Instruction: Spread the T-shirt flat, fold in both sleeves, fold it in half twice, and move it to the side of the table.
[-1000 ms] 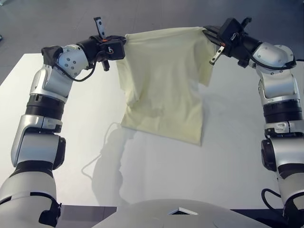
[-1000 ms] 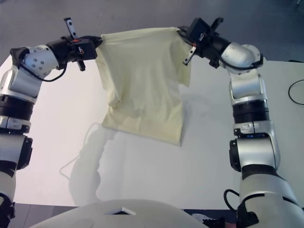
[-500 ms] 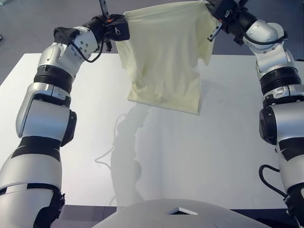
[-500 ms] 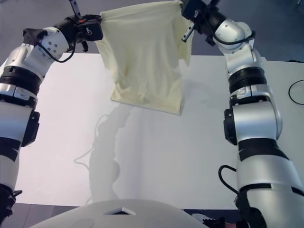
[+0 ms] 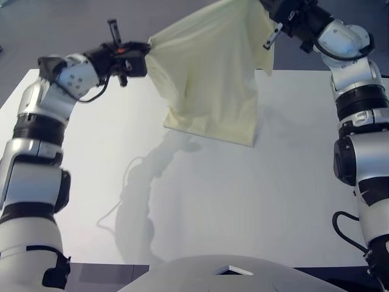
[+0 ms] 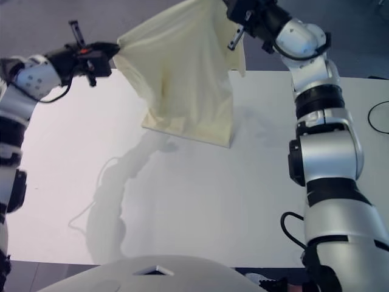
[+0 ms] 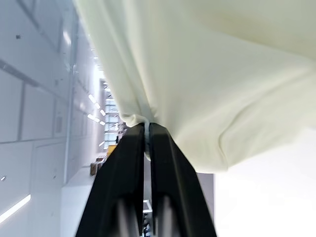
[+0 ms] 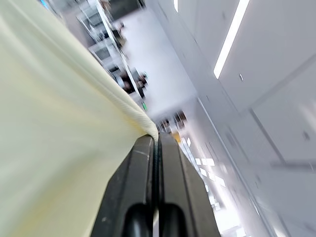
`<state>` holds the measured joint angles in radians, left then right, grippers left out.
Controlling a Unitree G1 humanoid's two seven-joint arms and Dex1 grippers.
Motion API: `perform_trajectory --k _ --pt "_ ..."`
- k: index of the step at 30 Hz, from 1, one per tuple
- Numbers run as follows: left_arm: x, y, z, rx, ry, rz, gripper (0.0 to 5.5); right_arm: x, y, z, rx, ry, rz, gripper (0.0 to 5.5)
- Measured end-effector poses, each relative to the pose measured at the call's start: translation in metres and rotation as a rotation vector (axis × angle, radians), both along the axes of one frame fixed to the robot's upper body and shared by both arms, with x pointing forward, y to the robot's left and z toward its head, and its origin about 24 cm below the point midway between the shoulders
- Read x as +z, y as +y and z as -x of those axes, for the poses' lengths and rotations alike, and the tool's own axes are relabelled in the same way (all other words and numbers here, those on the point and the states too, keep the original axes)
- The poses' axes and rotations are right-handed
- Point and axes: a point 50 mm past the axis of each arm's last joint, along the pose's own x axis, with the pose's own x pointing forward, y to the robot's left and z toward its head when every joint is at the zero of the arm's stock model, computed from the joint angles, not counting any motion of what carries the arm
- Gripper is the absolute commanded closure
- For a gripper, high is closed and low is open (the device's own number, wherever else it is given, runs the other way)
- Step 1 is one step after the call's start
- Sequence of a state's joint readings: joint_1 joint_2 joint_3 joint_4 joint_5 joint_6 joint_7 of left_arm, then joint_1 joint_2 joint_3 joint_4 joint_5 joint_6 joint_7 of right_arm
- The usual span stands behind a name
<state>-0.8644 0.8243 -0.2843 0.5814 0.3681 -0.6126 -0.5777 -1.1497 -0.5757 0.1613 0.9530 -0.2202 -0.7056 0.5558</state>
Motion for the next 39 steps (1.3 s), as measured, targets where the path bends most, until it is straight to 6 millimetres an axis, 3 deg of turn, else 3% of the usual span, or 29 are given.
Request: perform_trajectory --k 4,10,15,19,23,28,32,39 --pt "-0.013 0.004 0.029 -0.051 0.088 -0.018 5.50 -0.035 -0.009 0.028 0.093 0.106 0.049 5.50" --pt "-0.041 0.000 0.072 -0.132 0.272 -0.012 5.50 -0.078 -0.026 0.086 0.188 0.346 0.072 5.50" --pt "-0.053 -0.002 0.120 -0.232 0.497 -0.072 5.50 -0.107 -0.037 0.156 0.305 0.657 0.229 5.50" --pt "-0.066 -0.011 0.165 -0.330 0.745 -0.159 5.50 -0.119 -0.034 0.206 0.448 0.914 0.345 5.50" --pt "-0.074 -0.012 0.185 -0.352 0.872 -0.192 5.50 -0.121 -0.032 0.227 0.514 1.017 0.383 5.50" --pt "-0.078 -0.011 0.197 -0.351 0.945 -0.200 5.50 -0.127 -0.033 0.235 0.515 1.071 0.424 5.50" --pt "-0.084 -0.012 0.208 -0.367 1.013 -0.211 5.50 -0.139 -0.038 0.238 0.478 1.109 0.484 5.50" --pt "-0.113 -0.017 0.223 -0.391 1.108 -0.235 5.50 -0.165 -0.044 0.249 0.454 1.186 0.535 5.50"
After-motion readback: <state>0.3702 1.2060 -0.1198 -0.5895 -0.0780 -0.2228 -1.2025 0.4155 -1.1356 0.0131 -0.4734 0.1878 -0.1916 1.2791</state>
